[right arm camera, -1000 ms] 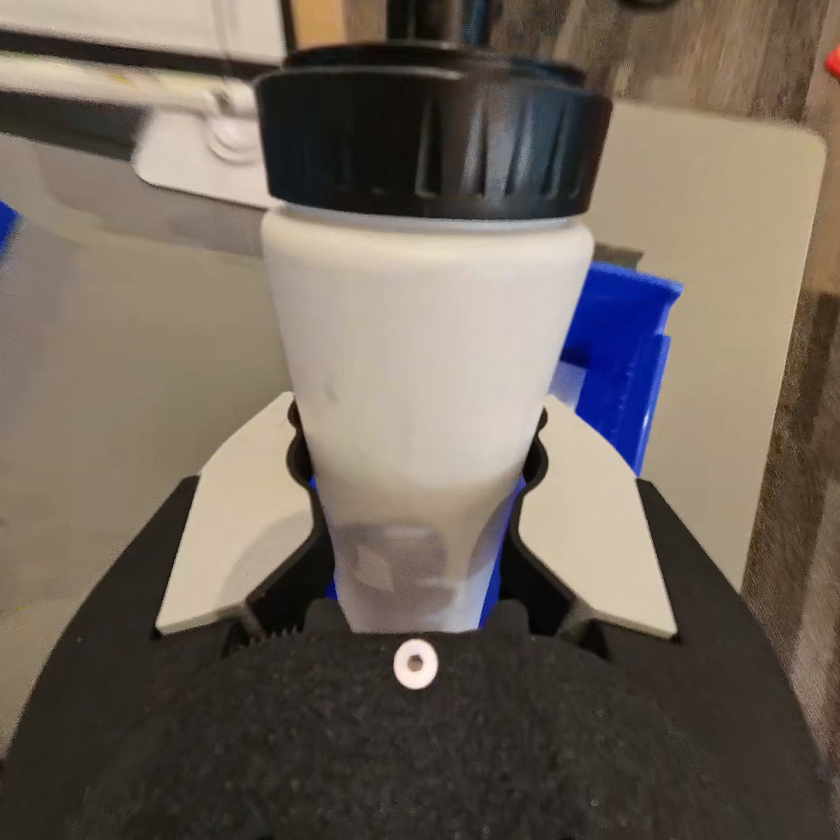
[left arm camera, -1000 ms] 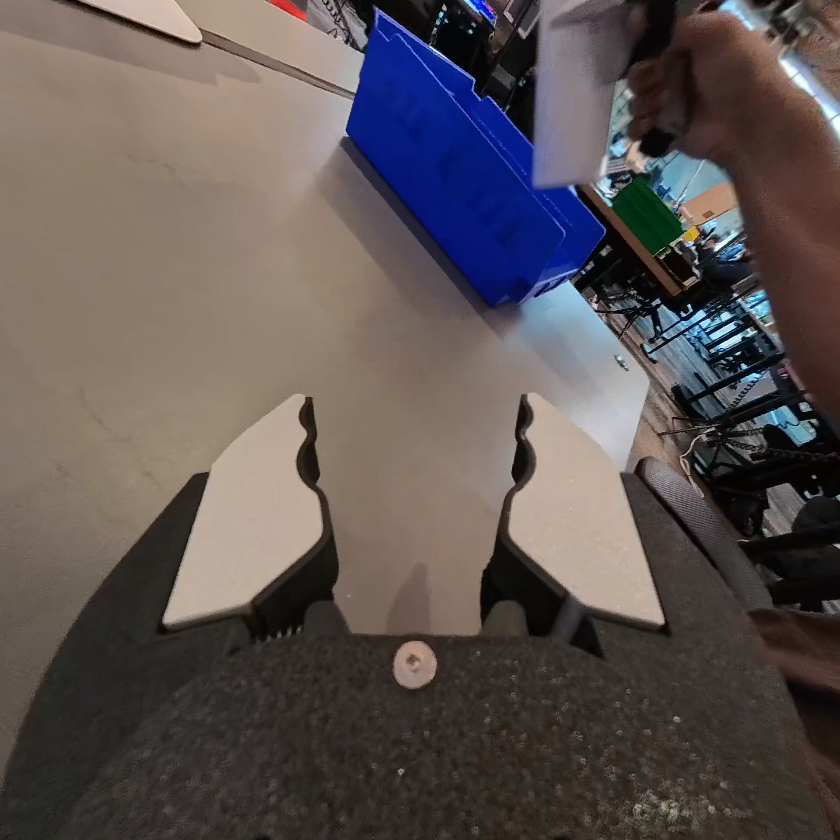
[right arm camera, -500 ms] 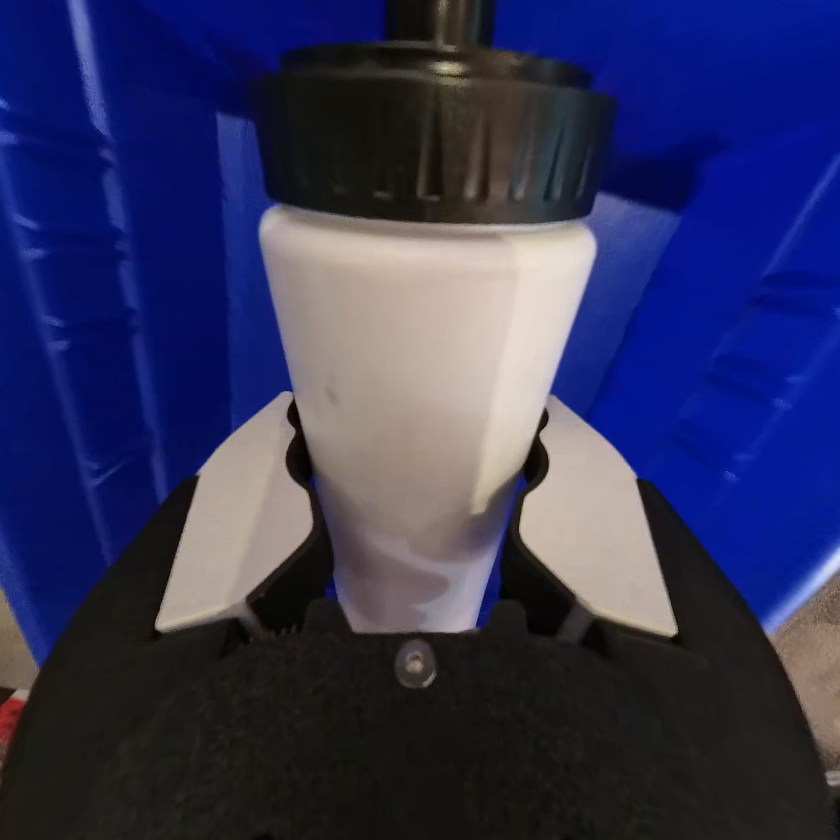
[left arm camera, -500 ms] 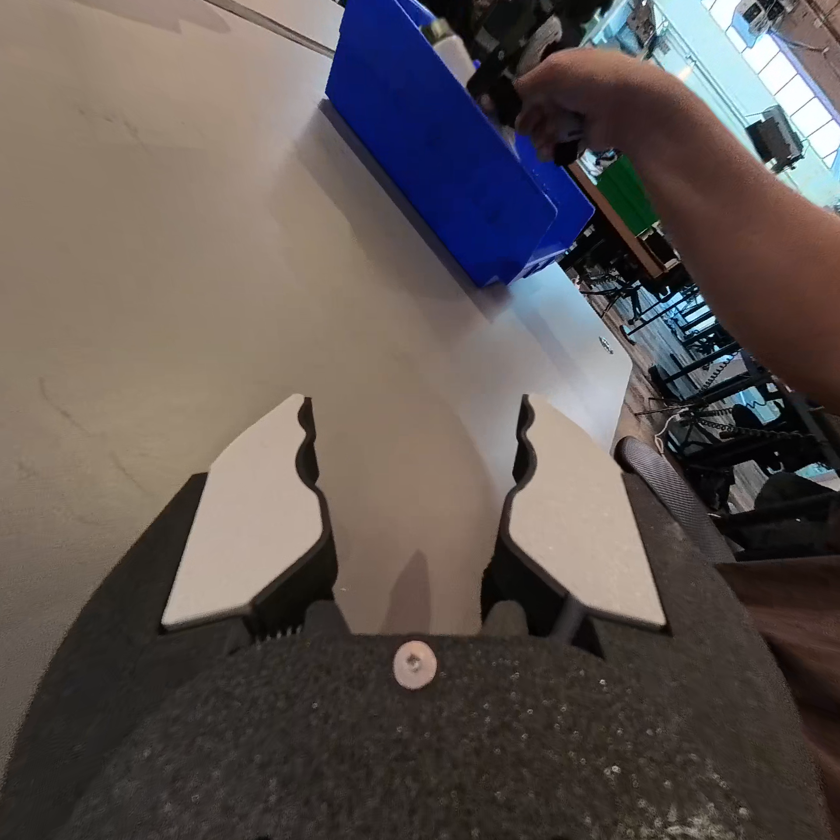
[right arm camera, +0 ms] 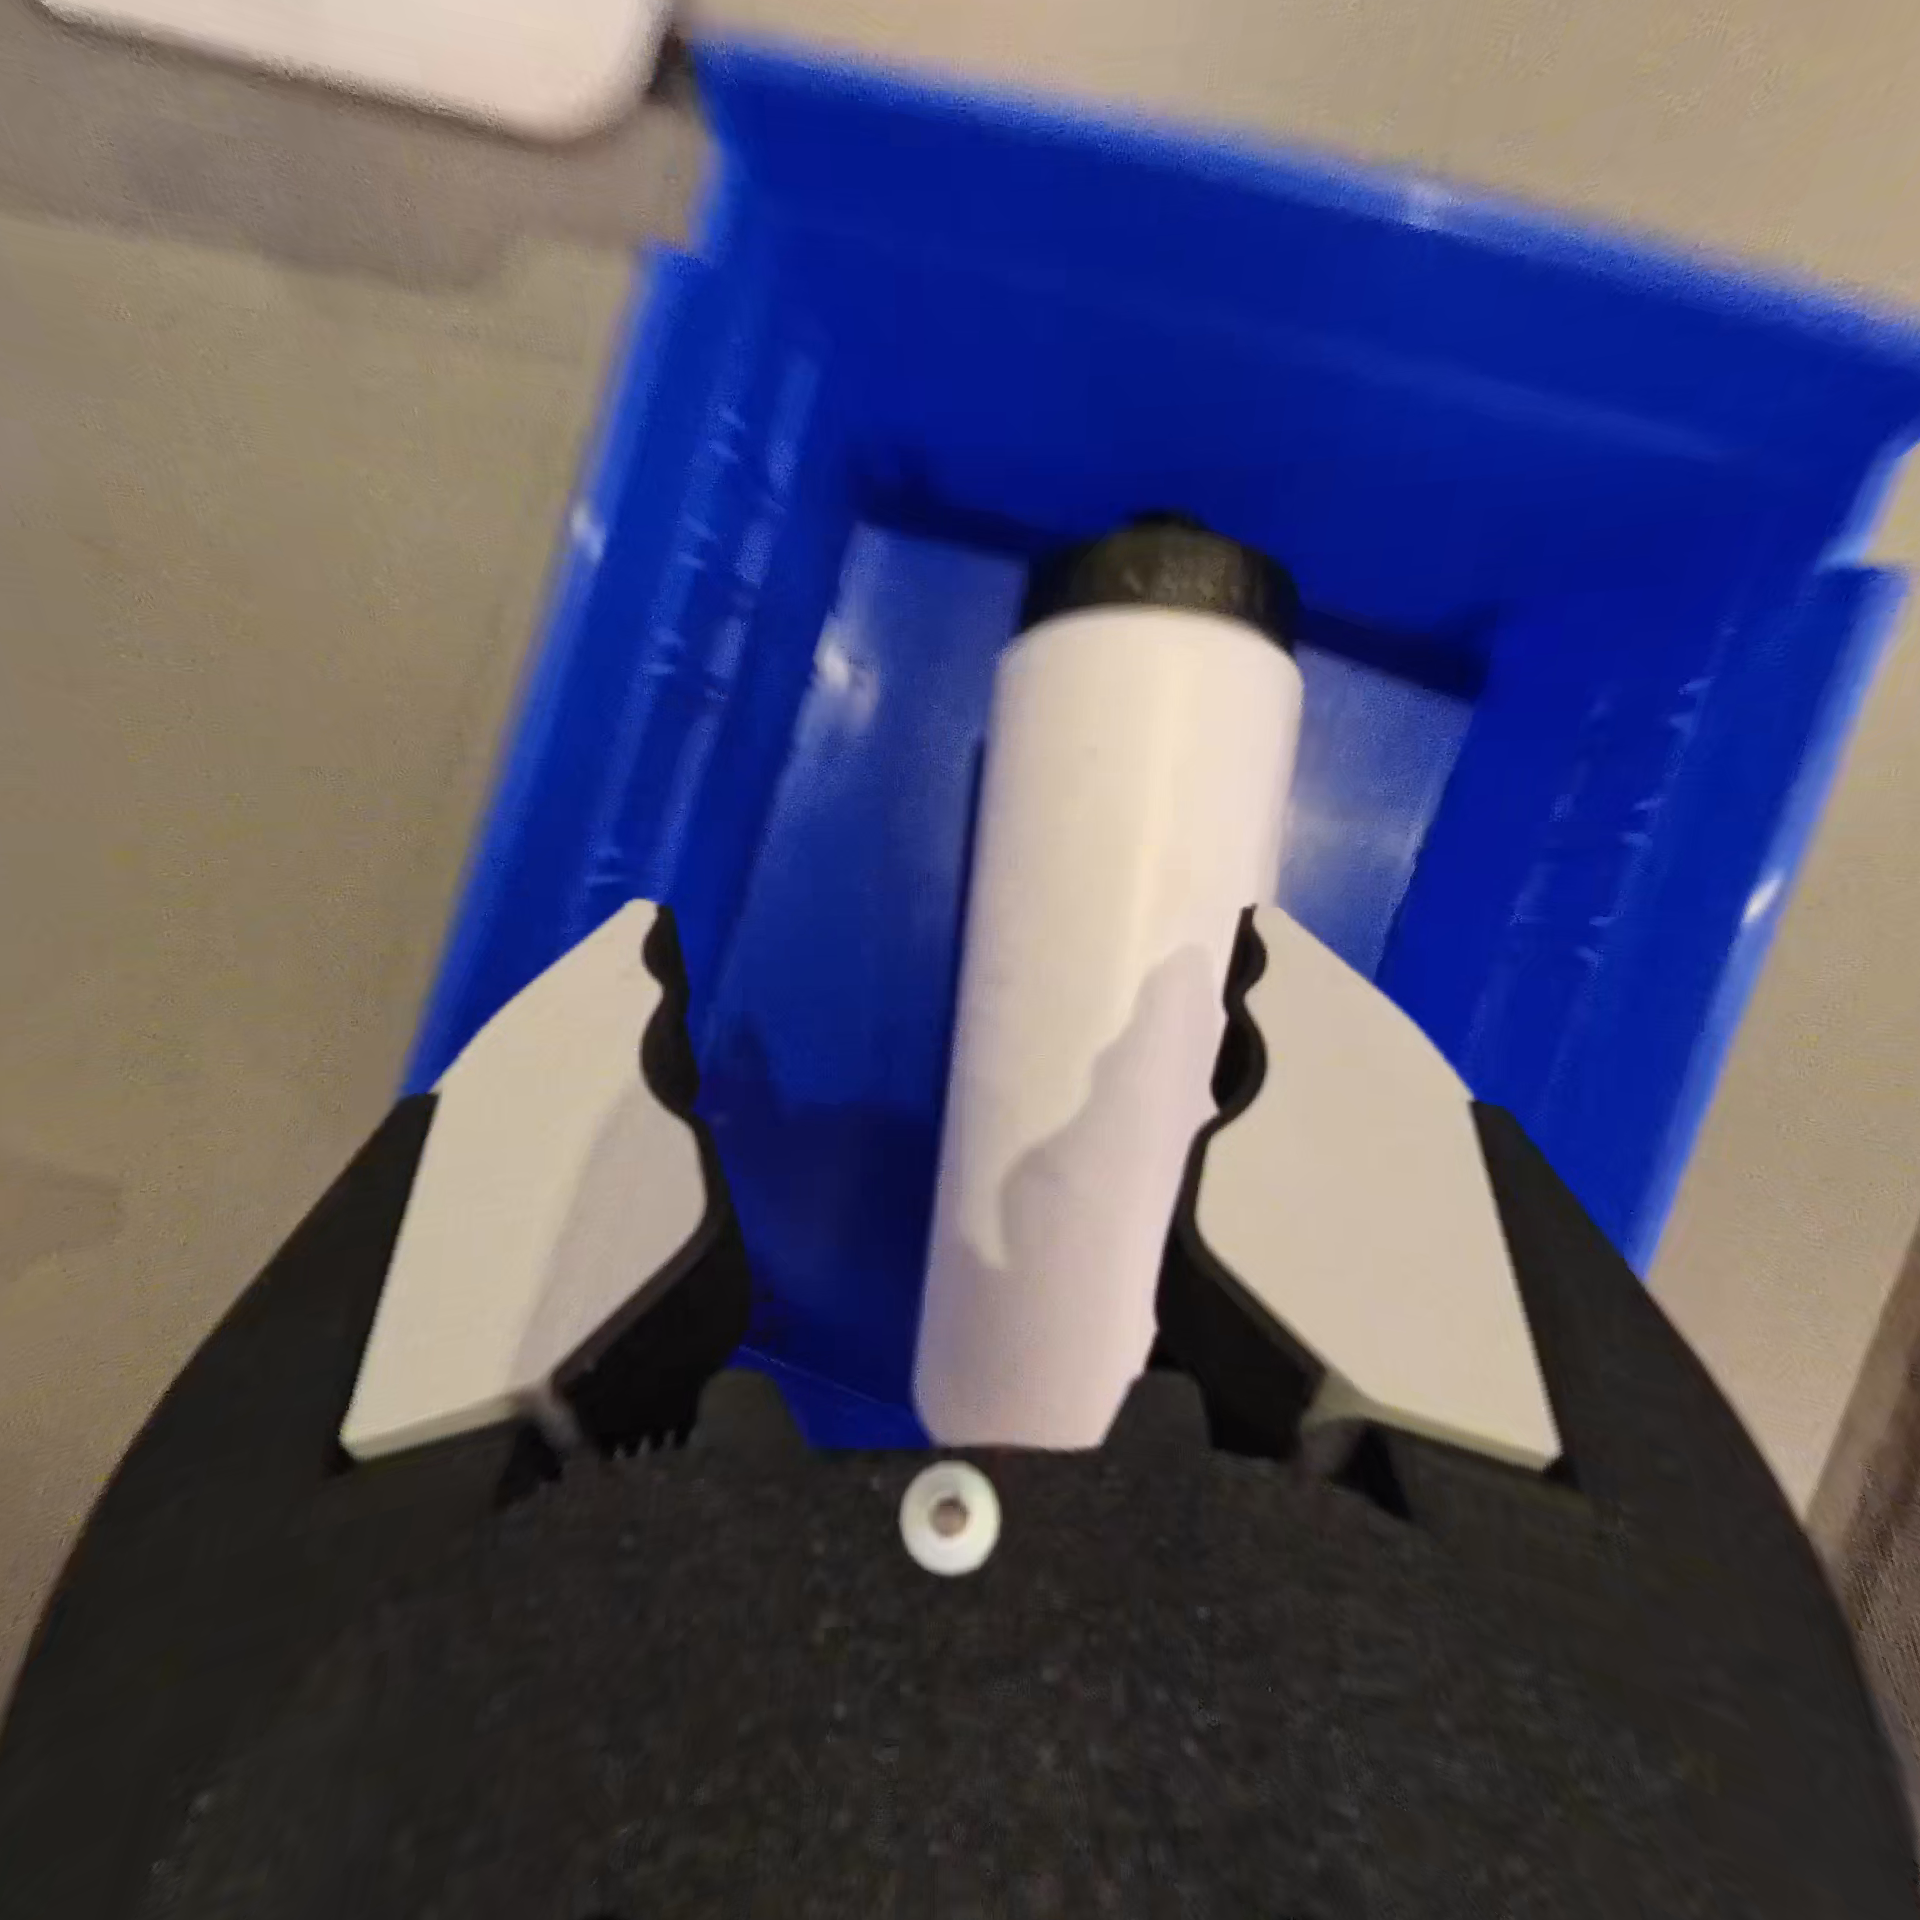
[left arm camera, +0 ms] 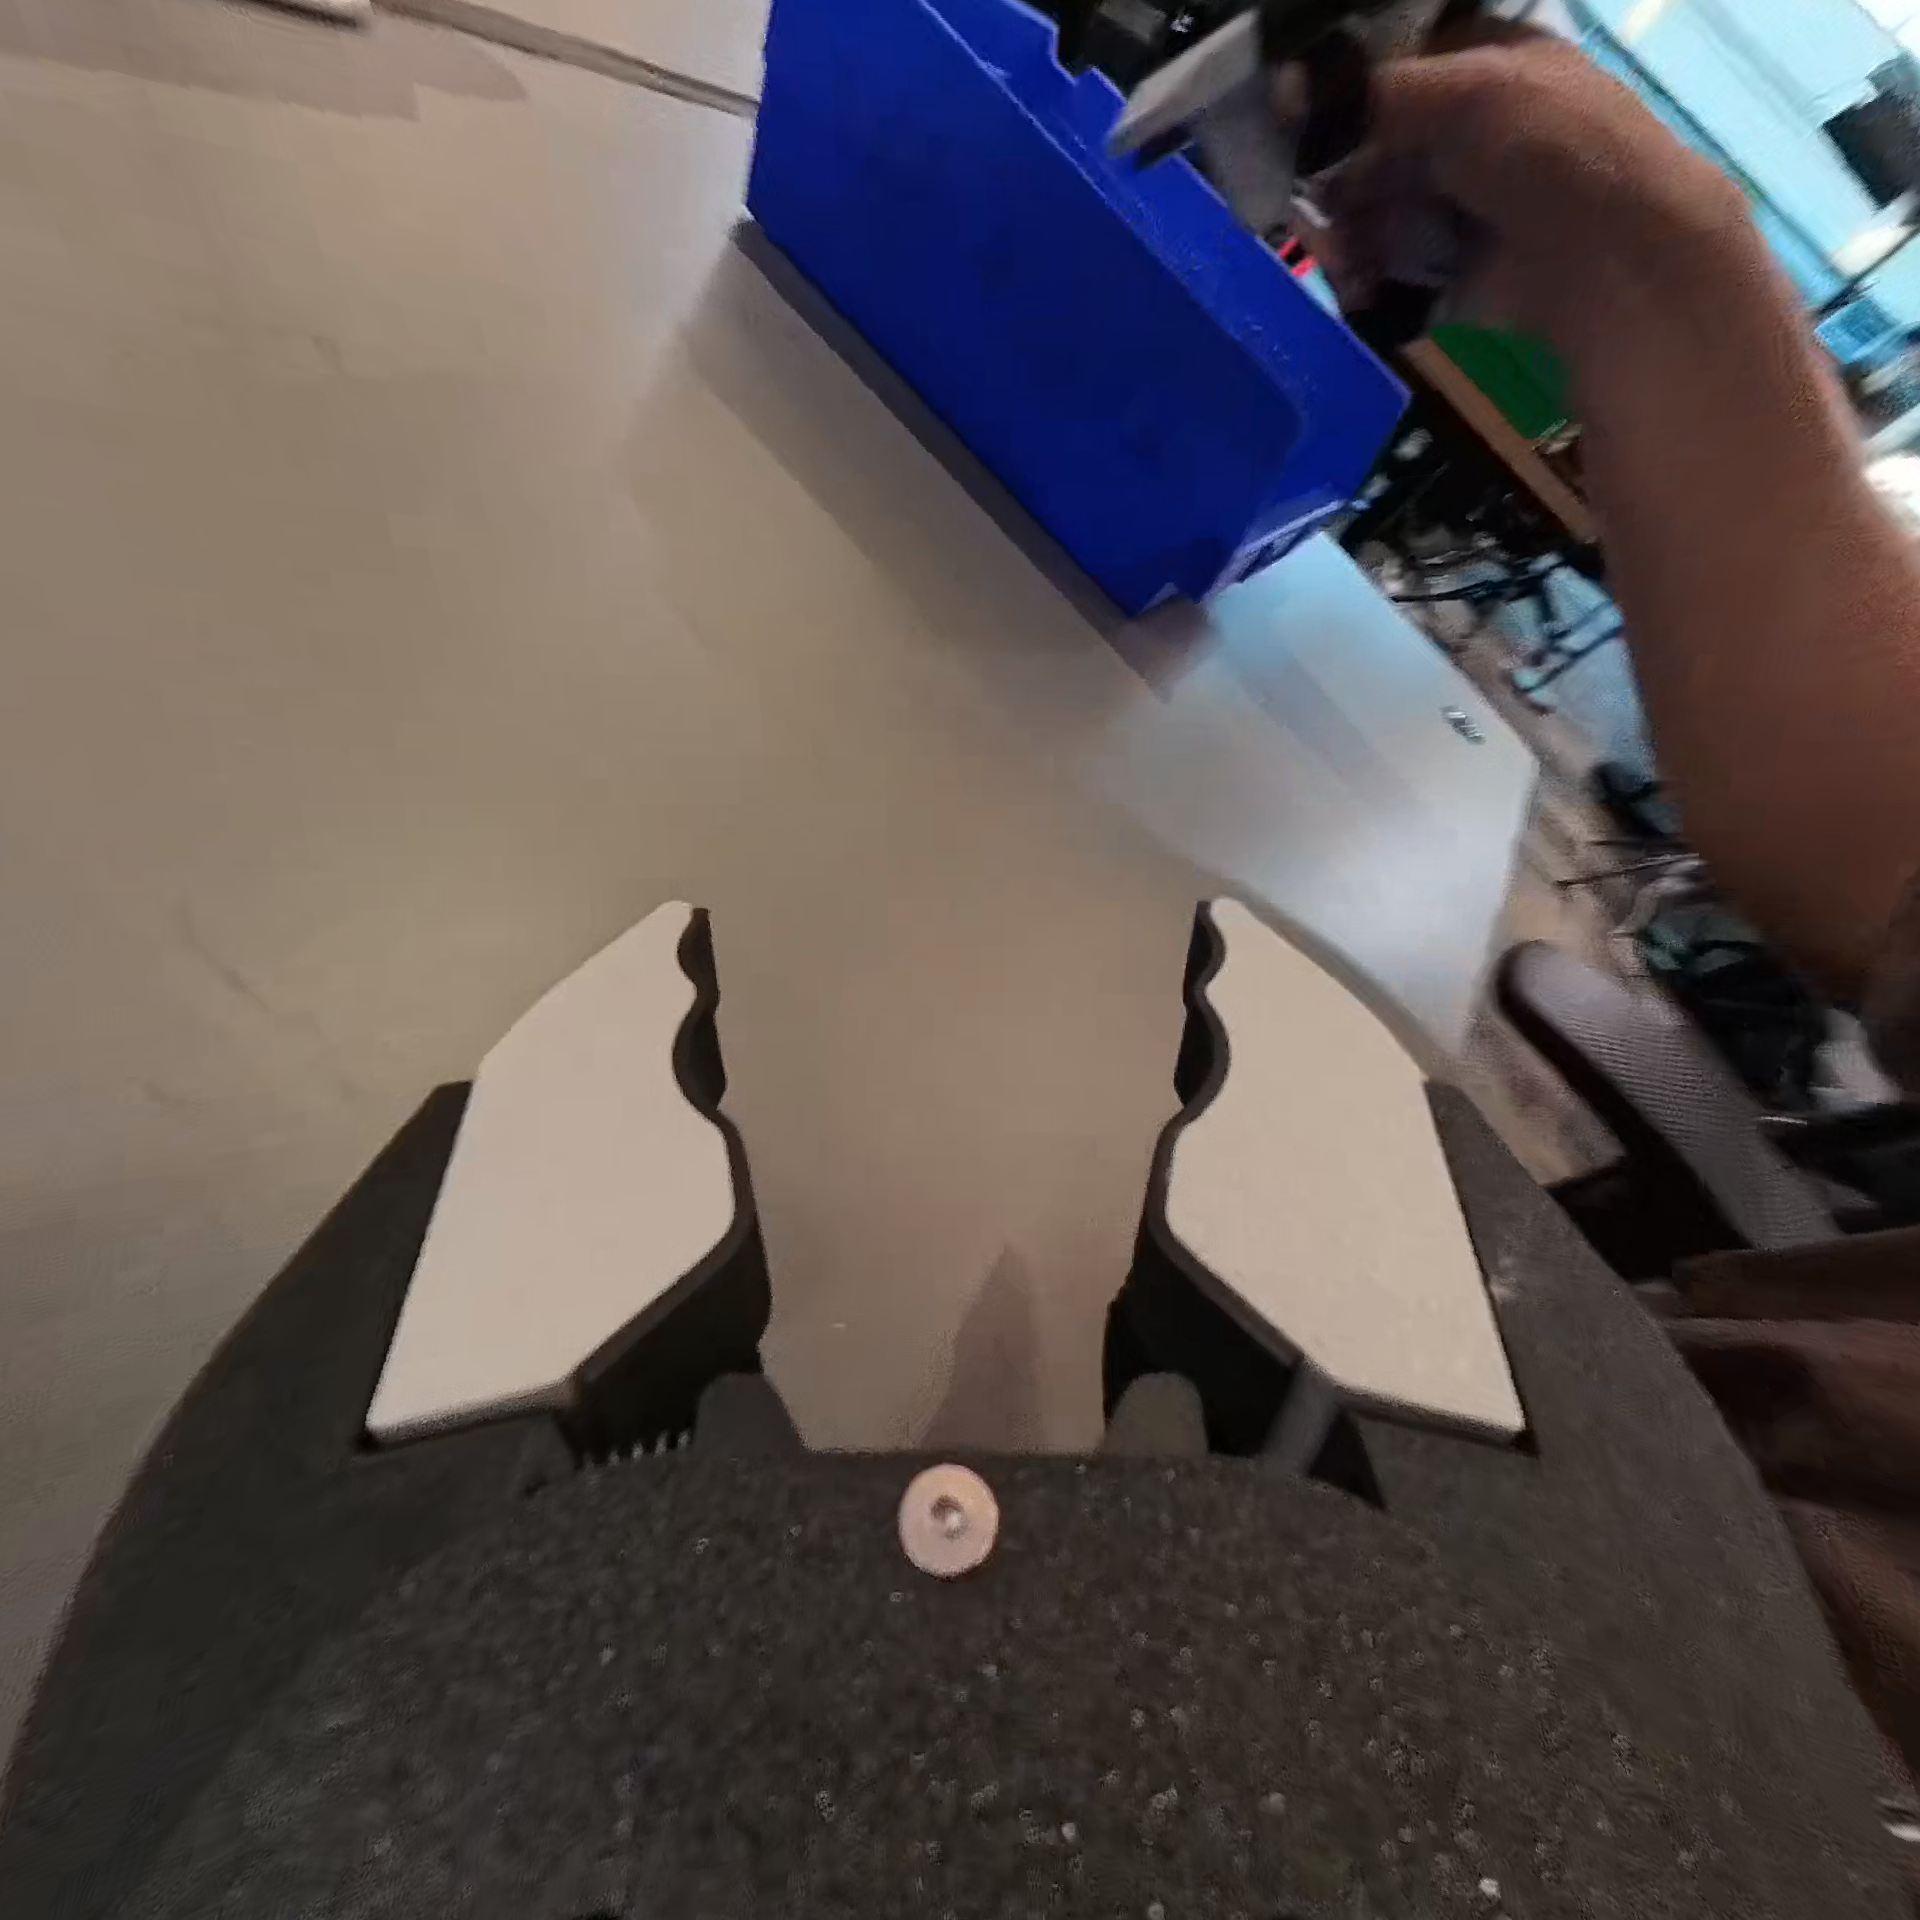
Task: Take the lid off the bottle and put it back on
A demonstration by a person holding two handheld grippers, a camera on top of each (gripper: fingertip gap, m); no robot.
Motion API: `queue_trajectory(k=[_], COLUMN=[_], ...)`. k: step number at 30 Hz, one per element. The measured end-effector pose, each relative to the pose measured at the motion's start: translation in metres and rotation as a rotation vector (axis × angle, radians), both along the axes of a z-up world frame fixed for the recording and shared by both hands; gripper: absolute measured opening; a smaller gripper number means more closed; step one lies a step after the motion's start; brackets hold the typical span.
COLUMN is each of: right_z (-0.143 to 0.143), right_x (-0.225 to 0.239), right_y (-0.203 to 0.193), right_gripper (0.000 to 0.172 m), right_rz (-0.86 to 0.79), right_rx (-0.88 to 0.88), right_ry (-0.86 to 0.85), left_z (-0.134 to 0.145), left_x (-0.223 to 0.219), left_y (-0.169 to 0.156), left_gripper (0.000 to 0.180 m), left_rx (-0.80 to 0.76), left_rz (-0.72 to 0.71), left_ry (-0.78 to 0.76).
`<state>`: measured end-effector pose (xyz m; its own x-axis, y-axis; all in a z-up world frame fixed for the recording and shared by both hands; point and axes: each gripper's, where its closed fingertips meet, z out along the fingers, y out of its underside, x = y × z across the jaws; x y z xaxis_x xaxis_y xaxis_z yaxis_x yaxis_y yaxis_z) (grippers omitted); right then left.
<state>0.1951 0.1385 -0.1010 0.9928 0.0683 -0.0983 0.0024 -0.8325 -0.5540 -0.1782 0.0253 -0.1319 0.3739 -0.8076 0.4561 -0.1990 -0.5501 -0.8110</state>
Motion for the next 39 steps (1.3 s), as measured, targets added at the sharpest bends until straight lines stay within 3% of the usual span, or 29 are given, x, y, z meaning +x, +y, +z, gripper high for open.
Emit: queue_trajectory(k=[4, 7, 10, 13, 17, 19, 23, 26, 30, 36, 39], right_z=[0.042, 0.032, 0.012, -0.001, -0.018, -0.013, 0.011, 0.007, 0.006, 0.005, 0.0], right_x=[-0.042, -0.064, -0.072, -0.06, -0.043, -0.041, -0.042, -0.047, -0.06, -0.068, -0.067], right_y=[-0.038, -0.08, -0.121, -0.152, -0.176, -0.181, -0.196, -0.209, -0.216, -0.216, -0.213], right_gripper=[0.089, 0.088, 0.084, 0.081, 0.077, 0.075, 0.071, 0.071, 0.072, 0.071, 0.07], right_rz=[0.061, 0.03, -0.039, -0.108, -0.187, -0.216, -0.209, -0.177, -0.134, -0.08, -0.053], right_rx=[0.411, 0.589, 0.661, 0.691, 0.71, 0.756, 0.842, 0.824, 0.823, 0.799, 0.776], right_ry=[0.009, -0.002, 0.028, -0.059, -0.08, -0.043, -0.062, -0.106, -0.088, -0.221, -0.315], left_z=[0.014, 0.023, 0.022, 0.022, 0.026, 0.035, 0.03, 0.014, 0.01, -0.001, -0.012], left_x=[-0.018, -0.036, -0.068, -0.111, -0.159, -0.167, -0.164, -0.155, -0.131, -0.097, -0.051], left_y=[0.016, 0.023, 0.028, 0.034, 0.043, 0.047, 0.047, 0.04, 0.025, 0.011, -0.004], left_gripper=[0.086, 0.087, 0.089, 0.082, 0.078, 0.08, 0.083, 0.085, 0.089, 0.09, 0.087], left_rx=[0.241, 0.316, 0.299, 0.314, 0.34, 0.342, 0.339, 0.29, 0.248, 0.395, 0.467], left_rz=[0.127, 0.228, 0.341, 0.468, 0.622, 0.651, 0.63, 0.6, 0.536, 0.416, 0.305], left_ry=[0.072, 0.085, 0.095, 0.085, 0.069, 0.048, 0.128, 0.208, 0.188, 0.316, 0.394])
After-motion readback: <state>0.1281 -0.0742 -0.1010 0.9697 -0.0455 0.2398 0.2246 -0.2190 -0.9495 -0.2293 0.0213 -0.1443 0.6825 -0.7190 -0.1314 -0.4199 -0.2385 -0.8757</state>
